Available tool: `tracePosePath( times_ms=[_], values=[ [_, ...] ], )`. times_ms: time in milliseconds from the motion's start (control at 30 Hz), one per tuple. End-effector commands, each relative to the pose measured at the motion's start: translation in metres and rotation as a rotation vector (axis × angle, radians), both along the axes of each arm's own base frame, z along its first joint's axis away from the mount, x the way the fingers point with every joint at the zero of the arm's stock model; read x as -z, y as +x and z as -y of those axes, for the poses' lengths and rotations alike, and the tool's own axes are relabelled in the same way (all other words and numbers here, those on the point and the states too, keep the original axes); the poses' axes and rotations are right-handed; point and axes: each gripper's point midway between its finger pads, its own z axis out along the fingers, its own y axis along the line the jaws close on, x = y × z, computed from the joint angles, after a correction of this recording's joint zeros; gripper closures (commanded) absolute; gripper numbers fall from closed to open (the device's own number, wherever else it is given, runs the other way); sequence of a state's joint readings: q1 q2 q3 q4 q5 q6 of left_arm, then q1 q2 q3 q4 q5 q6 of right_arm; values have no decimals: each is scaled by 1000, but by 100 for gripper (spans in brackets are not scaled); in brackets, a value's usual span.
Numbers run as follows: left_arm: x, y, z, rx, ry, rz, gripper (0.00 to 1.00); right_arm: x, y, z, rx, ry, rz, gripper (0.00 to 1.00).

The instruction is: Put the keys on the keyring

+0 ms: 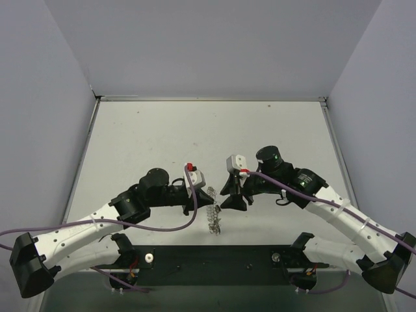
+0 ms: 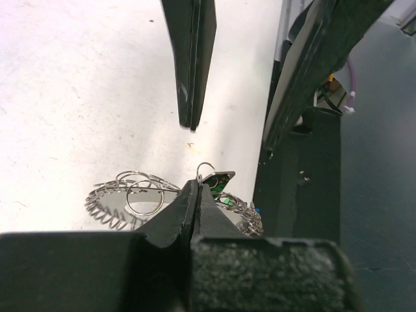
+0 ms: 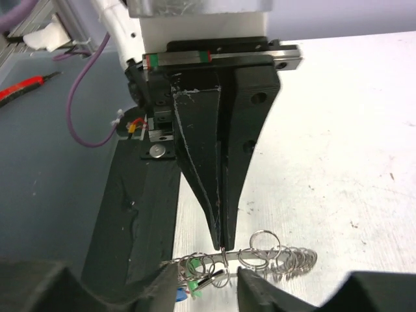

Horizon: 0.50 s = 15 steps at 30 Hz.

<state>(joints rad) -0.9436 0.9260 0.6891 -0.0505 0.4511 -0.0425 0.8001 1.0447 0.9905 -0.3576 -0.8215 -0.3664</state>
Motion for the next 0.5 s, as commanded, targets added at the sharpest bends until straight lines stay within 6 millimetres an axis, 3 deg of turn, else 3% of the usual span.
tracePosePath(
  times_ms=[0,33,133,233,267,300,467],
  values=[
    [-57,15,3,-88,-242,116,100,-21,19,5,123,115,63,53],
    [-59,15,2,-93,-264,122,100,-26,26,5,153,150,85,45],
    [-66,11,-1,-94,-354,151,100,-33,32,10,223,217,56,36],
    [-71,6,-7,-86,-451,203,100,-37,33,10,249,240,-20,34],
    [-83,4,-9,-81,-515,238,100,-36,32,9,245,236,-40,34],
    [-75,2,-11,-79,-524,241,100,-34,31,7,241,228,-67,34],
    [-83,-4,-16,-59,-605,313,100,-34,26,-2,198,228,-147,36]
  ],
)
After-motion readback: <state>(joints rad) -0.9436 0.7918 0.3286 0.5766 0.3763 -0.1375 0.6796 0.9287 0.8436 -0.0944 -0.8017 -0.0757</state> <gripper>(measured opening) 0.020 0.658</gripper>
